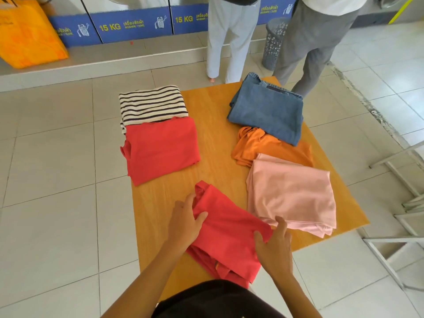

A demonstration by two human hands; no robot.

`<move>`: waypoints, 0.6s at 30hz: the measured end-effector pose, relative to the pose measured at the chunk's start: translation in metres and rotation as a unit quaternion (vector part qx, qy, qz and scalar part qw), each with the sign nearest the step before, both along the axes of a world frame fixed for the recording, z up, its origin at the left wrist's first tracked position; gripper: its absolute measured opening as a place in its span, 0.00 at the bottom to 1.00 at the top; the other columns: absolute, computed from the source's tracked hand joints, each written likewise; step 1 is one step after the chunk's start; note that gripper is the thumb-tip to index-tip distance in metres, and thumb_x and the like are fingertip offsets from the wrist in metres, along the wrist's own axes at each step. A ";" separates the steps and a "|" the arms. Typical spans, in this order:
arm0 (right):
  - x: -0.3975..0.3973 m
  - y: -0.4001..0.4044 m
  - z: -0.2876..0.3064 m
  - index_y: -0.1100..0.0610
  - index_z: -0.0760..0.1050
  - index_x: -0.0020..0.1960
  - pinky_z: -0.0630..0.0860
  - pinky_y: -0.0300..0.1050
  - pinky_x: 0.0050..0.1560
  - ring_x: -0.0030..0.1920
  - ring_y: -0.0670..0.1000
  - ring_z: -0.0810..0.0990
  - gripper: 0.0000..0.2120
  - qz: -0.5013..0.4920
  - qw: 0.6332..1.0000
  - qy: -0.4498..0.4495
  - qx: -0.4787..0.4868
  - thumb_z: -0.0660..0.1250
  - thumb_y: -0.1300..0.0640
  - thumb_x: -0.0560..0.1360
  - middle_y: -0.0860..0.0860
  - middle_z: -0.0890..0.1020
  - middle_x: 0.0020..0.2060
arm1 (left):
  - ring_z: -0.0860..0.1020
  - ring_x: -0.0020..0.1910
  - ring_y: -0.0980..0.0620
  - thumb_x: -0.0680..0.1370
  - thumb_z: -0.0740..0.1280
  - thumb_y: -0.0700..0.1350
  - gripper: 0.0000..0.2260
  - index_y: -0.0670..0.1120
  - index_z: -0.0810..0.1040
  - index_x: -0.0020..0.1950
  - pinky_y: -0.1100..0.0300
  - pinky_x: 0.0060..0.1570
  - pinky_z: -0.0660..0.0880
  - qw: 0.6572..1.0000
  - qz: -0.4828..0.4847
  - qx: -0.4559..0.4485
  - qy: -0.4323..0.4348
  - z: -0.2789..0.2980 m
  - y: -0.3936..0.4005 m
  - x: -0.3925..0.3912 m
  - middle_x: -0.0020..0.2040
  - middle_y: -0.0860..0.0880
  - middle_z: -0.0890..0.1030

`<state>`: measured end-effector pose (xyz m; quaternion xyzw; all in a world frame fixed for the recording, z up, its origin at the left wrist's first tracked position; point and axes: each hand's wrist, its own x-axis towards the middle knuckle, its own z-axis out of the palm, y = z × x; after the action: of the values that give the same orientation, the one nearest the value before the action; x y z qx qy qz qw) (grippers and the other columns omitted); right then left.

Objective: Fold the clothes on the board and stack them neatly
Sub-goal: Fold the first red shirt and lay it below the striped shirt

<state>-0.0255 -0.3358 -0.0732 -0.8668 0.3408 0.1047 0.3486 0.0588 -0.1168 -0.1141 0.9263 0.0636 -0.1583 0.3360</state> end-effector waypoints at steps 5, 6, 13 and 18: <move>0.006 -0.010 -0.012 0.50 0.57 0.71 0.79 0.57 0.48 0.50 0.62 0.81 0.32 -0.031 0.998 0.058 0.020 0.68 0.42 0.74 0.59 0.80 0.54 | 0.71 0.59 0.51 0.78 0.65 0.58 0.24 0.50 0.71 0.71 0.55 0.55 0.75 0.997 0.013 0.066 -0.031 -0.004 0.002 -0.015 0.58 0.50 0.70; 0.007 -0.013 -0.015 0.52 0.61 0.68 0.79 0.58 0.50 0.50 0.61 0.81 0.31 -0.021 0.996 0.083 0.021 0.67 0.40 0.73 0.57 0.81 0.53 | 0.71 0.60 0.50 0.78 0.65 0.58 0.24 0.49 0.71 0.71 0.55 0.56 0.75 0.997 0.014 0.071 -0.032 -0.004 0.001 -0.015 0.58 0.50 0.71; 0.023 -0.008 -0.009 0.50 0.73 0.50 0.76 0.49 0.41 0.42 0.50 0.79 0.24 0.025 0.998 0.052 0.016 0.66 0.31 0.68 0.45 0.80 0.41 | 0.71 0.61 0.50 0.79 0.64 0.58 0.24 0.49 0.70 0.71 0.53 0.57 0.75 0.997 0.032 0.063 -0.009 -0.009 0.003 -0.011 0.59 0.49 0.72; 0.030 0.011 0.001 0.50 0.67 0.55 0.79 0.50 0.44 0.46 0.49 0.80 0.24 0.018 0.984 0.051 0.169 0.74 0.42 0.68 0.48 0.80 0.47 | 0.71 0.62 0.50 0.78 0.64 0.59 0.24 0.50 0.69 0.71 0.54 0.57 0.75 0.998 0.039 0.049 -0.002 -0.009 0.004 -0.011 0.60 0.50 0.72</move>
<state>0.0042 -0.3245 -0.0723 -0.7950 0.3197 0.2108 0.4705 0.0477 -0.1123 -0.1228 0.9387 0.1066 -0.1402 0.2965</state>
